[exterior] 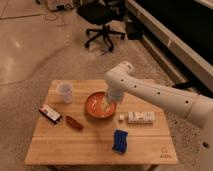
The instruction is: Place the pepper in the ceramic cup
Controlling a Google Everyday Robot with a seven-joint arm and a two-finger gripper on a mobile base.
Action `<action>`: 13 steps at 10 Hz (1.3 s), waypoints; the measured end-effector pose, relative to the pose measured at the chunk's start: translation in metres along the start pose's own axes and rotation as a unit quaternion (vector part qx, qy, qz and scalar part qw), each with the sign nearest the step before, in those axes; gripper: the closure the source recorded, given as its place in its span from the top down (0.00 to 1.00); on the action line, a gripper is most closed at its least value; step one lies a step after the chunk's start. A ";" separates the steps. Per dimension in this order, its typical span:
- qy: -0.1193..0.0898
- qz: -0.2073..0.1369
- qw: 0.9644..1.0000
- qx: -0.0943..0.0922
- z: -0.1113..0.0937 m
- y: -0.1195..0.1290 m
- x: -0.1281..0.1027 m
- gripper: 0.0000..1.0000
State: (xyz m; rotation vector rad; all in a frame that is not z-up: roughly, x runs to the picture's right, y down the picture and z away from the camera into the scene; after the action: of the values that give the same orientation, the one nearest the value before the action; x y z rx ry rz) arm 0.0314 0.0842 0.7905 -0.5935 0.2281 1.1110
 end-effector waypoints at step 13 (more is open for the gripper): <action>0.010 -0.020 1.000 0.000 0.003 0.014 -0.003 0.66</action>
State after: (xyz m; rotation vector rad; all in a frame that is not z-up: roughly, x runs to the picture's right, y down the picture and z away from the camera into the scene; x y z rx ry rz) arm 0.0173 0.0875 0.7899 -0.6063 0.2327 1.0664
